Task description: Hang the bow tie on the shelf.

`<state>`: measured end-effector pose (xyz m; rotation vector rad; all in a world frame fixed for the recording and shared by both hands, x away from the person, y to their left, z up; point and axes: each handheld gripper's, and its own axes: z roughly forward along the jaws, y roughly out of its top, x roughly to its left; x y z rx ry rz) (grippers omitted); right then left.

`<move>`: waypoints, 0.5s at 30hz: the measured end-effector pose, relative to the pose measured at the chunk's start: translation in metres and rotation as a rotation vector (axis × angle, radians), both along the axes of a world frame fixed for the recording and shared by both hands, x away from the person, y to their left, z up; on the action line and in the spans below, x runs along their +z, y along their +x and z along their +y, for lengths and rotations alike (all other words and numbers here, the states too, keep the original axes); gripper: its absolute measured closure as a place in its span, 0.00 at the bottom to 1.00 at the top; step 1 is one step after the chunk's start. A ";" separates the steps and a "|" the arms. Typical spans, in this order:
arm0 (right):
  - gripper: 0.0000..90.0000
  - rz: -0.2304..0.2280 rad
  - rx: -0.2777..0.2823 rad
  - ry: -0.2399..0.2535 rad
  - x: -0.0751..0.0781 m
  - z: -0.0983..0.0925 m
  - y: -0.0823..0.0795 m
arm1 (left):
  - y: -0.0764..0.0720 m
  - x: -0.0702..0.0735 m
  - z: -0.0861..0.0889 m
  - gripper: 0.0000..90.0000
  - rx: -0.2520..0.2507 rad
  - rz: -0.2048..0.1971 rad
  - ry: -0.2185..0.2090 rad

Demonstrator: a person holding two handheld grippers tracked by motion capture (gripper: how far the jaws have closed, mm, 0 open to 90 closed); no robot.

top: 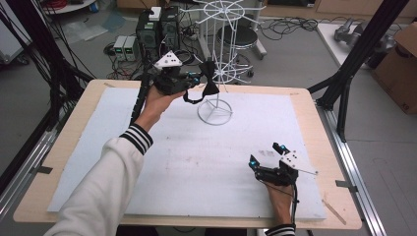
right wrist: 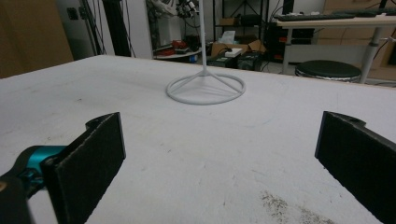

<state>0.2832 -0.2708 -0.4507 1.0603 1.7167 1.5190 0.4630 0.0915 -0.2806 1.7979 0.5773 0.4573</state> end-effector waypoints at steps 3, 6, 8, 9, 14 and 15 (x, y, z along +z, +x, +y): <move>0.01 0.006 0.002 0.004 0.000 0.000 0.000 | 0.002 0.001 -0.001 0.97 0.004 0.000 -0.001; 0.01 0.004 0.002 0.005 0.000 -0.001 0.000 | 0.004 0.001 -0.004 0.97 0.006 0.009 0.001; 0.01 0.004 0.001 0.006 0.000 -0.001 0.000 | 0.006 0.001 -0.005 0.97 0.004 0.016 -0.001; 0.01 0.002 0.000 0.006 0.000 -0.001 0.000 | 0.006 0.001 -0.006 0.97 0.004 0.020 0.003; 0.01 0.004 -0.001 0.013 0.000 -0.001 0.001 | 0.008 -0.001 -0.008 0.97 0.008 0.031 0.002; 0.01 0.008 0.000 0.014 0.000 -0.001 0.000 | 0.009 -0.001 -0.008 0.97 0.009 0.035 -0.002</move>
